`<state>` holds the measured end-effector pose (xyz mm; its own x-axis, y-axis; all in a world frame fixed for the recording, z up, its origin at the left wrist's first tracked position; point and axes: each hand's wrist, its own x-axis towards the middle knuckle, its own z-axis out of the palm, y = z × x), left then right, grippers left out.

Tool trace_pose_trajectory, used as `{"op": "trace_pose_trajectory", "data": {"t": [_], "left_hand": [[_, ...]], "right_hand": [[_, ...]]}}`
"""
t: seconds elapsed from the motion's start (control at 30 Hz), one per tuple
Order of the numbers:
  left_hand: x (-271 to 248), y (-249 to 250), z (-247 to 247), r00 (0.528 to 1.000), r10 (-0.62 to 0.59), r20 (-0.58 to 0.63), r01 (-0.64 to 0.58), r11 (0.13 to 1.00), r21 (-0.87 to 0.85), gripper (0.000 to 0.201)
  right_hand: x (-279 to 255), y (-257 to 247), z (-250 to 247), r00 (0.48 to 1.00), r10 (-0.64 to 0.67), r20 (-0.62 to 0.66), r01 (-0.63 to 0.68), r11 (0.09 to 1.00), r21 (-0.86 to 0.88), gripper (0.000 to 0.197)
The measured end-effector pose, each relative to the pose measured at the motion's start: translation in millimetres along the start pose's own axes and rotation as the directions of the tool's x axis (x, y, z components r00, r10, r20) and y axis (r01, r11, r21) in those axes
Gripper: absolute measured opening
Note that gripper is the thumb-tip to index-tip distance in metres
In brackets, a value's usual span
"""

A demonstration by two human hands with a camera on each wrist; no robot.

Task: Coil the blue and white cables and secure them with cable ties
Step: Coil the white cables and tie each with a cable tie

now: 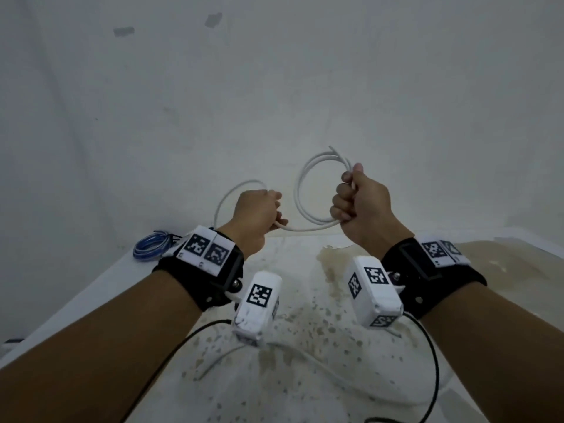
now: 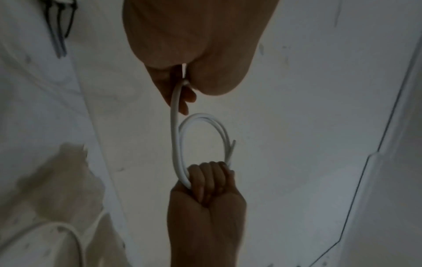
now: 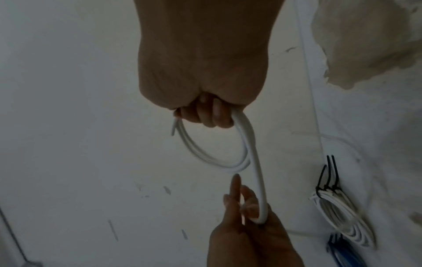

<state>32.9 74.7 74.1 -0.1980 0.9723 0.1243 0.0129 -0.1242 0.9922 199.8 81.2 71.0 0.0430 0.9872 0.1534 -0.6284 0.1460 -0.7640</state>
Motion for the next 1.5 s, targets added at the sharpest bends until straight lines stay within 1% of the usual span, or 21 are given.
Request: {"op": "trace_pose_trajectory", "data": {"t": [0.07,0.1,0.17,0.23,0.3,0.37,0.43,0.53,0.63,0.67,0.7,0.8,0.87,0.93,1.0,1.1,1.2,1.3,1.37,1.43,1.5], "left_hand": [[5.2,3.9,-6.6,0.987,0.132,0.097,-0.148,0.969,0.196,0.026],[6.9,6.8,-9.8,0.979,0.146,0.141,-0.175,0.960,0.217,0.027],[5.7,13.2,-12.7,0.971,0.135,0.198,-0.157,0.982,0.103,0.028],[1.5,21.5,-11.1,0.962,0.194,0.192,-0.194,0.981,-0.019,0.029],[0.8,27.1,-10.5,0.948,0.271,0.168,-0.267,0.963,-0.043,0.029],[1.0,28.8,-10.6,0.936,0.311,0.164,-0.318,0.948,0.017,0.029],[3.0,27.4,-11.6,0.920,0.334,0.206,-0.363,0.923,0.126,0.030],[5.8,29.3,-17.2,0.881,0.370,0.295,-0.438,0.872,0.216,0.030],[6.1,33.3,-26.7,0.814,0.430,0.390,-0.540,0.807,0.238,0.030],[6.5,32.9,-28.2,0.799,0.446,0.403,-0.562,0.792,0.237,0.031],[7.3,31.8,-28.0,0.796,0.455,0.399,-0.569,0.786,0.240,0.031],[8.8,30.8,-23.6,0.841,0.440,0.315,-0.520,0.817,0.250,0.031],[11.6,34.2,-25.3,0.856,0.430,0.285,-0.502,0.822,0.268,0.033],[13.1,39.9,-30.3,0.848,0.411,0.336,-0.509,0.809,0.295,0.034],[12.2,44.5,-31.8,0.838,0.372,0.401,-0.501,0.815,0.291,0.034],[10.6,47.7,-29.1,0.829,0.369,0.420,-0.504,0.818,0.277,0.035],[11.9,51.0,-30.3,0.796,0.378,0.473,-0.540,0.796,0.272,0.033],[12.2,53.4,-31.9,0.768,0.335,0.546,-0.548,0.785,0.290,0.032],[11.2,52.3,-30.1,0.766,0.311,0.563,-0.526,0.807,0.270,0.035],[10.0,49.4,-27.8,0.775,0.294,0.559,-0.496,0.831,0.251,0.041],[8.6,45.8,-26.3,0.777,0.297,0.555,-0.503,0.822,0.266,0.045]], "right_hand": [[-6.8,3.2,3.0,0.992,0.054,0.113,-0.063,0.995,0.079,0.041],[-8.7,4.5,4.6,0.987,0.064,0.147,-0.079,0.992,0.101,0.041],[-10.6,9.4,7.3,0.981,0.068,0.183,-0.091,0.989,0.118,0.042],[-10.2,18.3,10.9,0.980,0.079,0.183,-0.100,0.989,0.107,0.041],[-9.8,26.9,15.0,0.985,0.090,0.149,-0.104,0.991,0.089,0.041],[-8.9,31.8,18.1,0.992,0.076,0.104,-0.084,0.994,0.073,0.041],[-8.1,33.9,18.8,0.995,0.061,0.078,-0.067,0.996,0.066,0.040],[-9.0,35.3,15.1,0.987,0.099,0.129,-0.110,0.991,0.078,0.041],[-12.2,32.8,11.9,0.971,0.132,0.200,-0.151,0.985,0.087,0.041],[-12.8,32.1,12.1,0.968,0.132,0.212,-0.152,0.985,0.083,0.041],[-13.0,31.7,13.1,0.967,0.129,0.218,-0.148,0.986,0.075,0.041],[-13.6,33.4,17.4,0.961,0.126,0.246,-0.138,0.990,0.032,0.041],[-13.5,33.8,18.9,0.951,0.137,0.277,-0.144,0.990,0.005,0.041],[-13.7,32.4,17.6,0.942,0.152,0.299,-0.150,0.988,-0.030,0.041],[-13.6,31.3,15.4,0.937,0.155,0.313,-0.142,0.988,-0.065,0.041],[-13.5,31.9,17.3,0.928,0.153,0.341,-0.124,0.987,-0.107,0.041],[-13.5,32.9,17.3,0.937,0.142,0.318,-0.127,0.990,-0.065,0.041],[-13.2,36.2,15.5,0.950,0.133,0.283,-0.134,0.991,-0.015,0.042],[-13.5,38.2,15.7,0.951,0.135,0.278,-0.141,0.990,0.004,0.042],[-14.9,38.8,15.5,0.948,0.141,0.284,-0.150,0.989,0.012,0.042],[-16.0,39.1,13.6,0.945,0.146,0.293,-0.154,0.988,0.004,0.042]]}}
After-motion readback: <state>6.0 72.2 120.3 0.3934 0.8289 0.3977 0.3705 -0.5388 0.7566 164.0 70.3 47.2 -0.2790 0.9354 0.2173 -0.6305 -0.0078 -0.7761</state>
